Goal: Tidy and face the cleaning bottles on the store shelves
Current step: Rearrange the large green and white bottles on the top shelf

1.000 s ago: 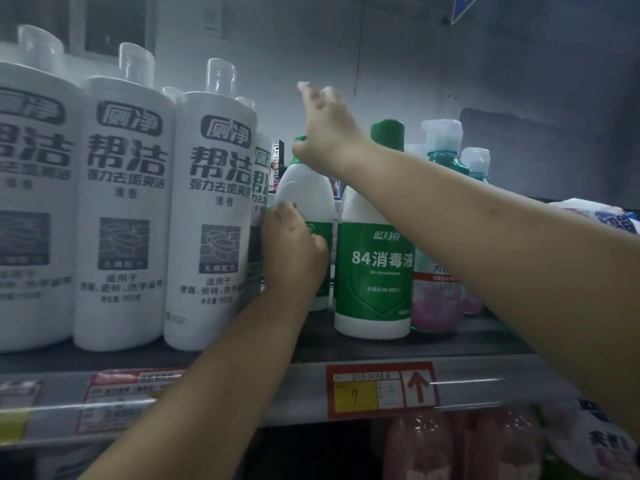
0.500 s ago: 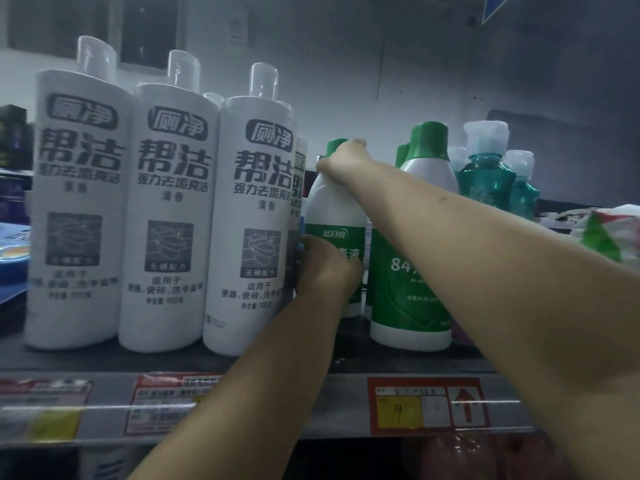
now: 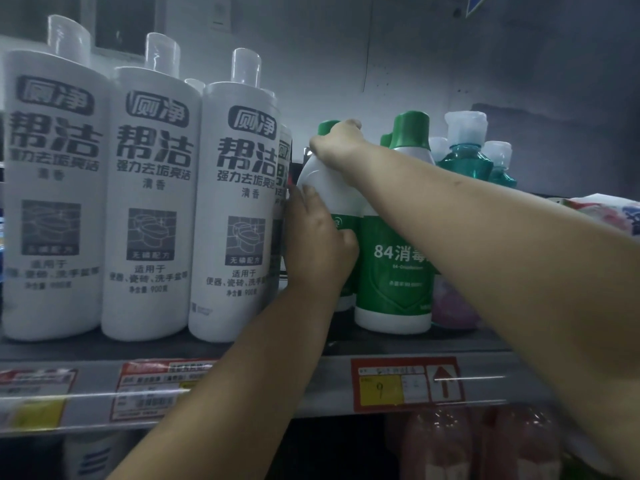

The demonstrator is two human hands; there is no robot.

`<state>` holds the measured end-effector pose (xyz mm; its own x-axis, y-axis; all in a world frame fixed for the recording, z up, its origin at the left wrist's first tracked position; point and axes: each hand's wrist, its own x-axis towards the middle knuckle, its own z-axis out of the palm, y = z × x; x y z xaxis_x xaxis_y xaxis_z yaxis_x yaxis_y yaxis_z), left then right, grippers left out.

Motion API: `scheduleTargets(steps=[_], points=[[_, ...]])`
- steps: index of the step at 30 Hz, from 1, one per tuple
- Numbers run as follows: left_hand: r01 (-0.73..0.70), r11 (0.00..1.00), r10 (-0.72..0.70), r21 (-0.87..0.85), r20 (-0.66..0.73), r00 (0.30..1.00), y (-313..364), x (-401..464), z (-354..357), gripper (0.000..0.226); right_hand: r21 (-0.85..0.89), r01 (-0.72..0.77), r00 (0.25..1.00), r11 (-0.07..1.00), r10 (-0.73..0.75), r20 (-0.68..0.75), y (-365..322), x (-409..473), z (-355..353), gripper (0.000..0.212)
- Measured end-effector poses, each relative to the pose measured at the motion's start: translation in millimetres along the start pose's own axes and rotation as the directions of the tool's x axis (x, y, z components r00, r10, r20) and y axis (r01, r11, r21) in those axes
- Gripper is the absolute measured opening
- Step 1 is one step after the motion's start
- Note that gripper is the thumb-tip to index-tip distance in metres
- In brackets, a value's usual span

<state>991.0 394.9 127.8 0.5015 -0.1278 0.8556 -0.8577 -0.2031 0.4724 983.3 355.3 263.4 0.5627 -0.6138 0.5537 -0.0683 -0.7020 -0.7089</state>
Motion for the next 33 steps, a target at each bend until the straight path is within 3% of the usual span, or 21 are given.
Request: scheduleTargets(steps=[8,12,21,25,33], points=[[-0.046,0.998,0.046,0.046,-0.008,0.999,5.3,-3.1,-5.5,0.075,0.052,-0.017,0.999,0.999,0.015,0.034,-3.1,-13.3,-10.0,0.052],[-0.026,0.999,0.026,0.033,0.012,1.0,7.4,-4.0,-6.8,0.077,-0.064,0.065,0.998,0.996,-0.065,-0.002,-1.9,-16.7,-8.8,0.058],[0.003,0.999,-0.005,0.032,0.052,0.999,4.5,-3.2,-5.5,0.091,-0.072,0.087,0.996,0.994,-0.085,0.027,0.1,-18.9,-10.1,0.056],[0.011,0.999,-0.013,0.035,0.048,0.999,3.6,-2.6,-2.9,0.092,-0.118,0.153,0.987,0.981,-0.157,-0.022,1.9,-22.0,-6.3,0.056],[-0.011,1.0,0.009,0.025,0.064,0.998,2.2,-3.1,-0.1,0.086,-0.158,0.138,0.985,0.978,-0.152,-0.082,4.5,-21.4,-1.6,0.053]])
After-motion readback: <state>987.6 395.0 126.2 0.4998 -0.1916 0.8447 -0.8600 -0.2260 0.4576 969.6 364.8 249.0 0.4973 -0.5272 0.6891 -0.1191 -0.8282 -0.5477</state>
